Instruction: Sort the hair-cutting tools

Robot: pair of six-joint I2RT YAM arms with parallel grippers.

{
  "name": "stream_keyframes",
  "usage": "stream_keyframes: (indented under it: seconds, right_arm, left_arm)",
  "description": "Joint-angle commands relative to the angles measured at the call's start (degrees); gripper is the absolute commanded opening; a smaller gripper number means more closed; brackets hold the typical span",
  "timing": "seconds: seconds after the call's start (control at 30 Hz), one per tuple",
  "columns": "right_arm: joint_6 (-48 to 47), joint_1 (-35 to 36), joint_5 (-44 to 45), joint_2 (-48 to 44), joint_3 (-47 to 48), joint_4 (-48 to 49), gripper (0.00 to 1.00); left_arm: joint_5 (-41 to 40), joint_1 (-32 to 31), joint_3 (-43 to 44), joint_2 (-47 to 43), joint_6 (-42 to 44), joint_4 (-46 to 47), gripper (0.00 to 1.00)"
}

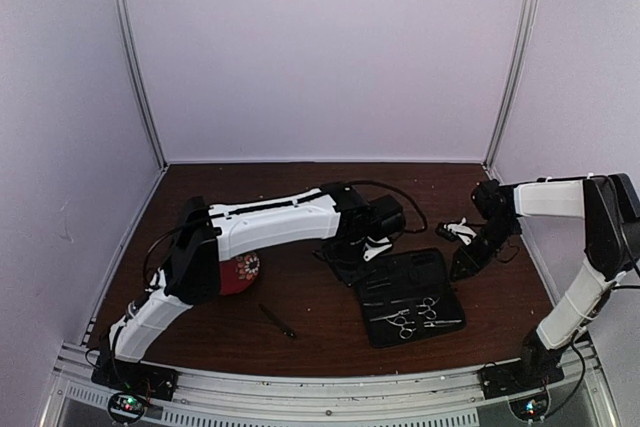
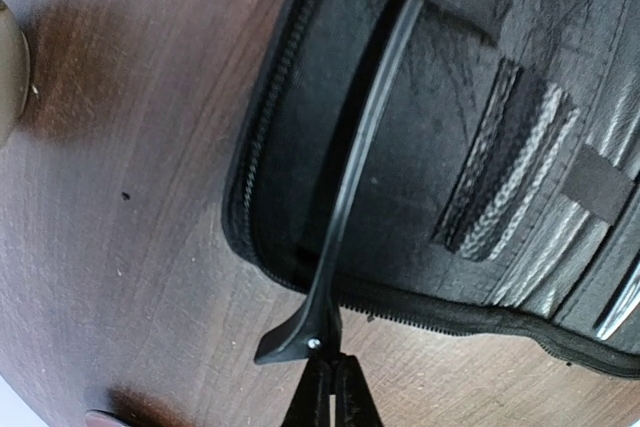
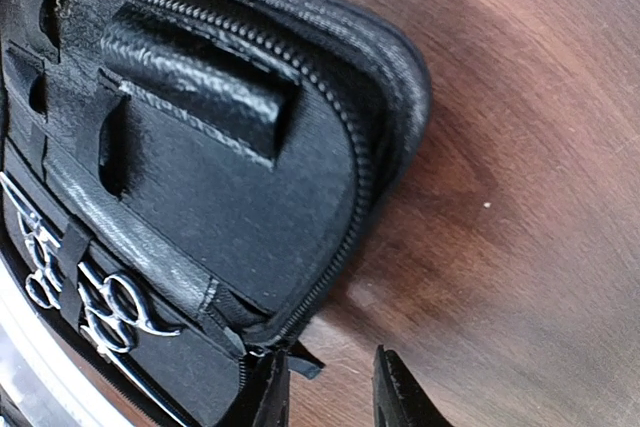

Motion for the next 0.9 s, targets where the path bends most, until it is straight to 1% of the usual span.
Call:
stream_keyframes:
  seconds: [0.0, 0.13, 0.5, 0.87]
  right_arm:
    - [-1.15, -0.38, -3.27, 1.02, 0.82, -2.04, 0.3]
    - [-1.45, -0.38, -3.84, 1.53, 0.94, -2.42, 0.3]
    - [-1.29, -0.38, -4.39, 1.79, 1.1, -2.5, 0.31]
    - [-1.21, -0.42, -4.97, 1.89, 1.48, -2.41, 0.31]
  left_arm:
    - [0.64, -0.27, 4.46, 2.2, 0.23, 0.24, 0.0]
    - [1.63, -0.27, 6.97, 3.37, 0.85, 1.46, 0.0]
    - [3.22, -0.18, 6.39, 4.6, 3.43, 7.3, 0.0]
    - [2.57, -0.18, 6.02, 5.86, 6.84, 11.18, 0.0]
